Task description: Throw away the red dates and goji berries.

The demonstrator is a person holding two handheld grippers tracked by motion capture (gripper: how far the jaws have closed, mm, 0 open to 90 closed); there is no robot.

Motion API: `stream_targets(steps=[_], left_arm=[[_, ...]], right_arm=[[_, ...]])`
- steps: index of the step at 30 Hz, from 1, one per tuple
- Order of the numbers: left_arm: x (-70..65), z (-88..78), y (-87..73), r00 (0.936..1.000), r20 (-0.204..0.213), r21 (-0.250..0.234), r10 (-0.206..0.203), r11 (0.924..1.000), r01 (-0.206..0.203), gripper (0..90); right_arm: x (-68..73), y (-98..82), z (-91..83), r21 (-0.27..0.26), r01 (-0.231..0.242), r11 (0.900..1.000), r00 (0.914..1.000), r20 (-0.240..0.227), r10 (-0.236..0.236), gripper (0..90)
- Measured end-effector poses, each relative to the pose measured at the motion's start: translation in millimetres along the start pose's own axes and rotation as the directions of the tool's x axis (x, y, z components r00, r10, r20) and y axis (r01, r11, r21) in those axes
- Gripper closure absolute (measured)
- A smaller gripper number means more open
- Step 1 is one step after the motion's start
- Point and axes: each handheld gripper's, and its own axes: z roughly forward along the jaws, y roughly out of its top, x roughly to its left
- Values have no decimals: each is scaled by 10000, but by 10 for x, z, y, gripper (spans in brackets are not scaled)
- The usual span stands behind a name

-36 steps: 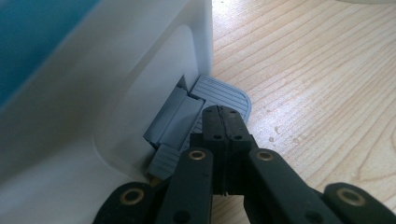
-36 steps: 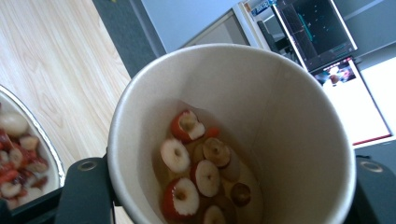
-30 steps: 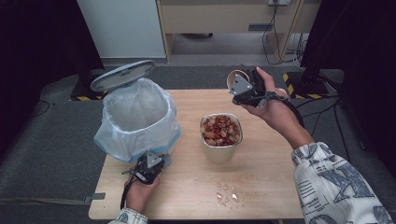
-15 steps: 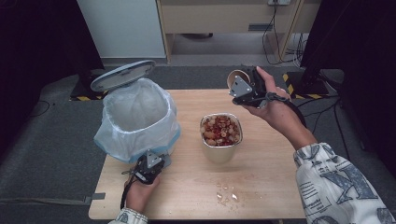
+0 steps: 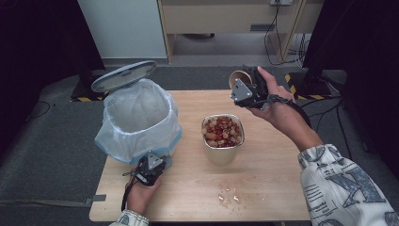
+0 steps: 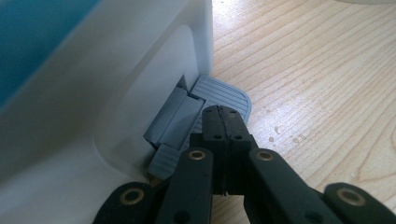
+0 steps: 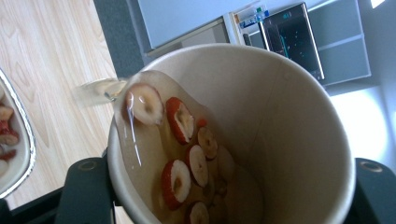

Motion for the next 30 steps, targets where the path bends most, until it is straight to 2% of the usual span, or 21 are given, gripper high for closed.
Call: stream_targets(steps=[6,22,28,30], left_arm=[[1,0,-1,10000,5,-3,-5,10000,5,893],[0,-1,0,10000,3,4,-3,10000,3,893],[0,-2,1,10000,7,19,9,10000,-9,893],[0,-1,0,10000,-3,9,3,10000,-3,893]], right_arm=[[43,25,0,56,537,9985,9985,46,-537,327],[55,33,1,38,594,9982,9982,59,-594,327],[64,57,-18,76,937,9956,9954,196,-939,327],[67,63,-17,103,1217,9925,9921,295,-1220,327]])
